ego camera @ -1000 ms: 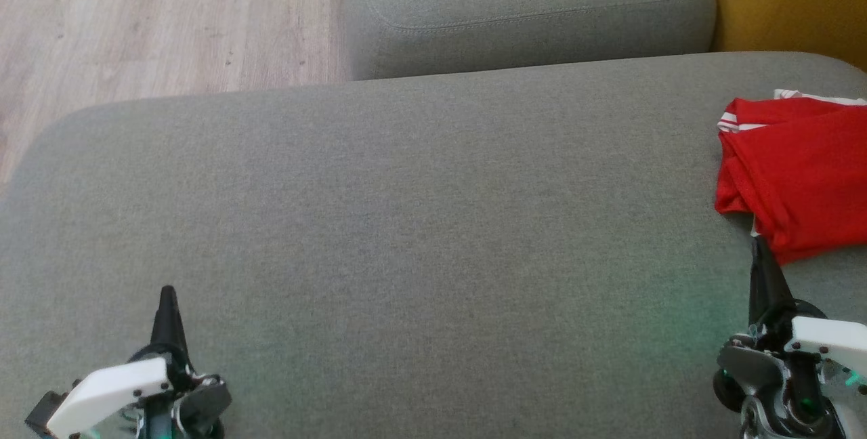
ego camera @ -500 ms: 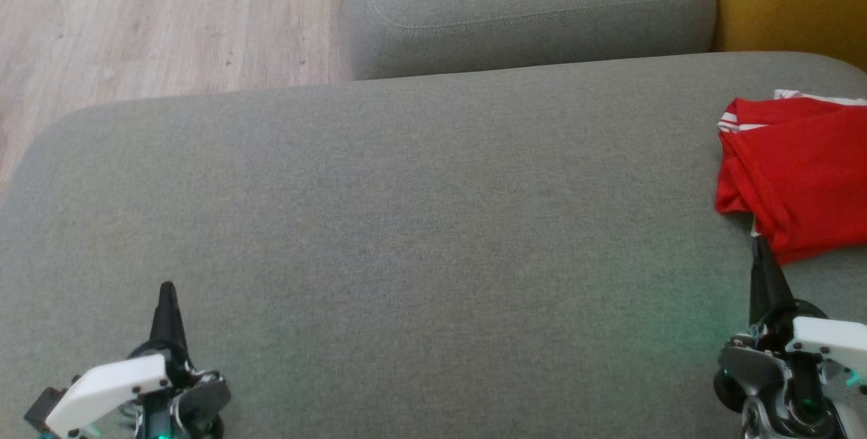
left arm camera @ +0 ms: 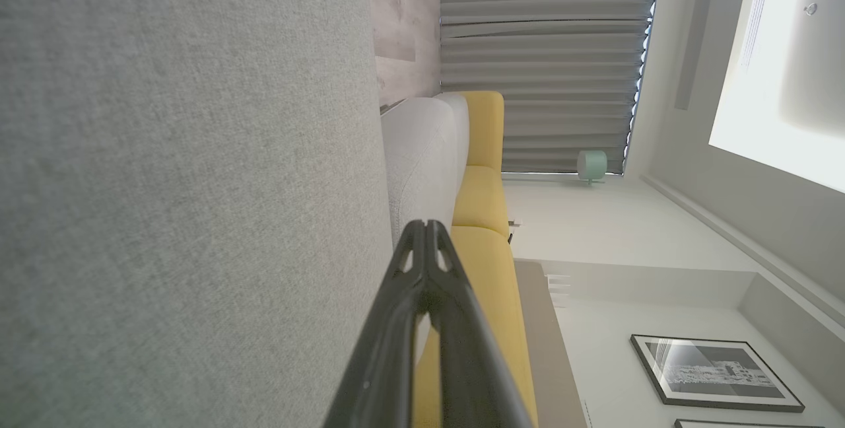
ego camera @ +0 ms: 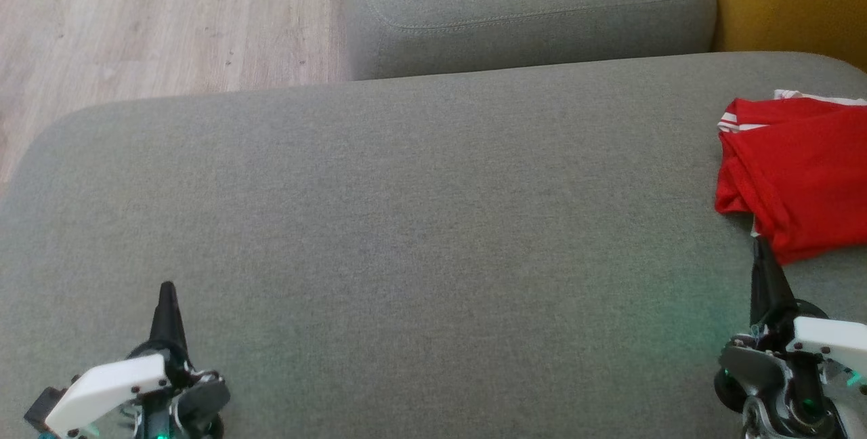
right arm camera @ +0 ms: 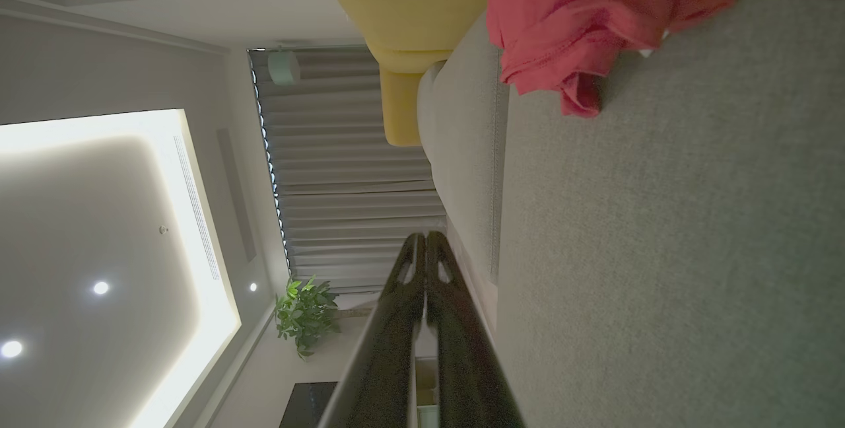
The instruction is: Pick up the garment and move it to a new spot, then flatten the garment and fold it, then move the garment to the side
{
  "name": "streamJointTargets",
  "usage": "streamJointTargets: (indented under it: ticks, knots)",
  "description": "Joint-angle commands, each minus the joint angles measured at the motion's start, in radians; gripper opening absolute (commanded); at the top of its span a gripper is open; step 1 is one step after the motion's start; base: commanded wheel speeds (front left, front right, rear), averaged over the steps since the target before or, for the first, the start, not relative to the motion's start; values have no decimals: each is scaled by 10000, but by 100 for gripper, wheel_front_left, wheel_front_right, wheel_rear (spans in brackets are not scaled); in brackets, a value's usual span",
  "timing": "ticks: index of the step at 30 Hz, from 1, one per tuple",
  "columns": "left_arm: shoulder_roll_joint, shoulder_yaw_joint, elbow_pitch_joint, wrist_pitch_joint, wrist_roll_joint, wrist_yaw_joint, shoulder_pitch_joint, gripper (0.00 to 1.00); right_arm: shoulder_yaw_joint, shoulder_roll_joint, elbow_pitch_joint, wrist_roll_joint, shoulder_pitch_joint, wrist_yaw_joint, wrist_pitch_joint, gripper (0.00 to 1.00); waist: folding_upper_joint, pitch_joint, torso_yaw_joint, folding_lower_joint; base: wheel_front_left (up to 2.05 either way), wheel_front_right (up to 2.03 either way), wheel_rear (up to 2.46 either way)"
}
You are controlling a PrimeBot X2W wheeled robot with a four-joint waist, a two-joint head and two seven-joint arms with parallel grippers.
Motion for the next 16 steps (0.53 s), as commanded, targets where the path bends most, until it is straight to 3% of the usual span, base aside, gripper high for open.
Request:
streamJointTargets:
  ticks: [1,16]
  knots:
    - [82,387,-281,27,54,-71,-511,0,159,-123,-382,-17,-507,-7,88,0,0,0,0,1,0,0,0]
    - [47,437,-279,67,96,-71,-515,0,124,-98,-380,-46,-510,-7,116,0,0,0,0,1,0,0,0]
